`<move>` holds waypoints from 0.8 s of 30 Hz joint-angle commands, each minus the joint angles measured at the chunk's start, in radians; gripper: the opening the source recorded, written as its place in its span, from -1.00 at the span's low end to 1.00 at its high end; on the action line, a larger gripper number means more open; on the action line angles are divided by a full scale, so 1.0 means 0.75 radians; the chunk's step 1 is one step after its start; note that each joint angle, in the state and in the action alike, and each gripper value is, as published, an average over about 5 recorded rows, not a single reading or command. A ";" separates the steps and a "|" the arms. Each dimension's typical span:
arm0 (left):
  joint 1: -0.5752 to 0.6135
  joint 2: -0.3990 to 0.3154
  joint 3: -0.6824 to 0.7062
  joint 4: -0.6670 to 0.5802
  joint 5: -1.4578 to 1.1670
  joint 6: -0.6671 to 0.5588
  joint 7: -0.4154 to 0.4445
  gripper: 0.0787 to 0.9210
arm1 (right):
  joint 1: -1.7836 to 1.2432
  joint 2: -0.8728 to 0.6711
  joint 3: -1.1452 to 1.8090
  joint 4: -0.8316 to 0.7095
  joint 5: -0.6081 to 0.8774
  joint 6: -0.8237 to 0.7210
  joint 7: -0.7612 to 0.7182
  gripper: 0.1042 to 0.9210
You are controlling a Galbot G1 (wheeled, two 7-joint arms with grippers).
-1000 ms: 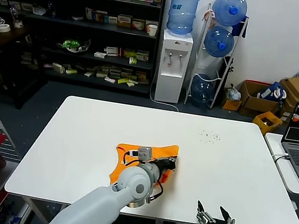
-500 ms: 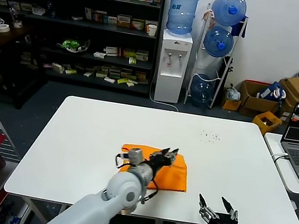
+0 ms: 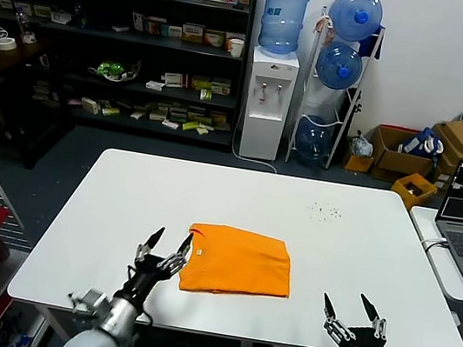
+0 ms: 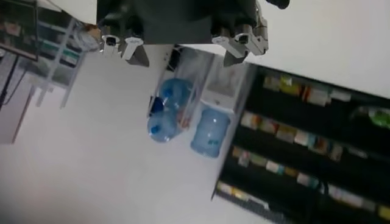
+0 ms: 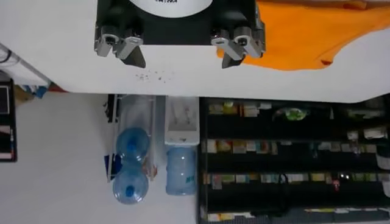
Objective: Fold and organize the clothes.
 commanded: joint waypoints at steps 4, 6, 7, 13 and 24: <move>0.441 -0.263 -0.356 -0.066 0.331 -0.458 0.324 0.77 | -0.010 0.255 0.067 -0.087 -0.233 0.384 -0.132 0.76; 0.447 -0.289 -0.367 -0.069 0.347 -0.474 0.339 0.77 | -0.006 0.291 0.086 -0.098 -0.265 0.434 -0.139 0.76; 0.450 -0.299 -0.373 -0.072 0.353 -0.479 0.345 0.77 | -0.004 0.309 0.095 -0.102 -0.278 0.455 -0.142 0.76; 0.455 -0.311 -0.383 -0.069 0.363 -0.488 0.356 0.77 | 0.000 0.391 0.131 -0.110 -0.324 0.523 -0.146 0.76; 0.457 -0.322 -0.364 -0.057 0.375 -0.498 0.362 0.77 | -0.002 0.456 0.138 -0.118 -0.386 0.555 -0.153 0.76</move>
